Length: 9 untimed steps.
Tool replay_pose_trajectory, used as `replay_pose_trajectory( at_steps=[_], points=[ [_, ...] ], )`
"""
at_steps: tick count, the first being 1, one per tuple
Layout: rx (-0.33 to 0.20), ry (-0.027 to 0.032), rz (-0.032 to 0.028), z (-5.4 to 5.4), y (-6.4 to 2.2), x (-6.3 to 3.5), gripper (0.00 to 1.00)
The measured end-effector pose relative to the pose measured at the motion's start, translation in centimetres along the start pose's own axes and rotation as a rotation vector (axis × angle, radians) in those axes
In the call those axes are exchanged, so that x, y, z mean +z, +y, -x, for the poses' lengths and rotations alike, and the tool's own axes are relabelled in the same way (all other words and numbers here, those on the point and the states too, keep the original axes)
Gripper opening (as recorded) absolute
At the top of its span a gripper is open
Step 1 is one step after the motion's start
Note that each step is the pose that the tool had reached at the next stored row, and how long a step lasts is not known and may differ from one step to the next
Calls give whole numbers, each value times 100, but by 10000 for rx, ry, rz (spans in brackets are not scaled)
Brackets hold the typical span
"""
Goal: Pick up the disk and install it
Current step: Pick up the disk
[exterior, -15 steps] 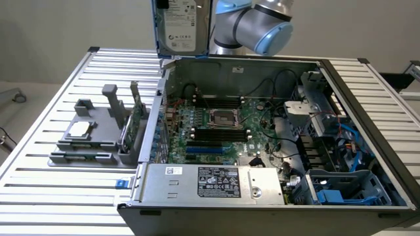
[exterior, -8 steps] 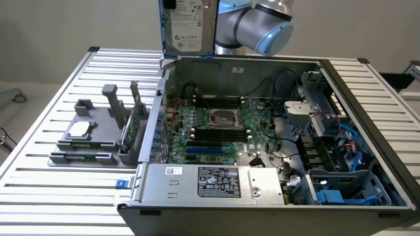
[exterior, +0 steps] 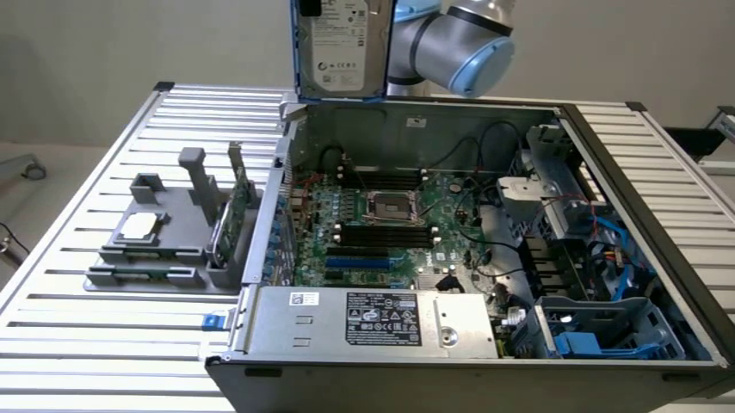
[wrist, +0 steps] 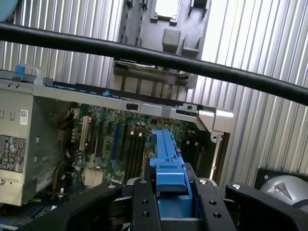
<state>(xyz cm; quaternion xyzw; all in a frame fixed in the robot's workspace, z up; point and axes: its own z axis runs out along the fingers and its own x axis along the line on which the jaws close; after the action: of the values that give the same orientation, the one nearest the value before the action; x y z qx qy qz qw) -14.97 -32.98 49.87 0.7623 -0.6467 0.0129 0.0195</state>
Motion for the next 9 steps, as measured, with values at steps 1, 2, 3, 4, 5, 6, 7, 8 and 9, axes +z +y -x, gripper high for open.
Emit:
replay_pose_trajectory(
  at_steps=[1, 2, 3, 4, 5, 6, 7, 8, 9],
  points=[
    [-13, 11, 1, -3, -18, -1, 33],
    [-26, 21, 1, -6, -36, -1, 33],
    [-37, 31, 3, -9, -54, -1, 33],
    [-47, 42, 4, -12, -72, -2, 33],
    [-57, 55, 6, -15, -91, -3, 33],
    [-65, 69, 8, -18, -109, -3, 33],
    [-72, 78, 9, -21, -127, -4, 33],
    [-78, 89, 11, -24, -145, -4, 33],
    [-82, 103, 13, -27, -162, -5, 33]
  ],
)
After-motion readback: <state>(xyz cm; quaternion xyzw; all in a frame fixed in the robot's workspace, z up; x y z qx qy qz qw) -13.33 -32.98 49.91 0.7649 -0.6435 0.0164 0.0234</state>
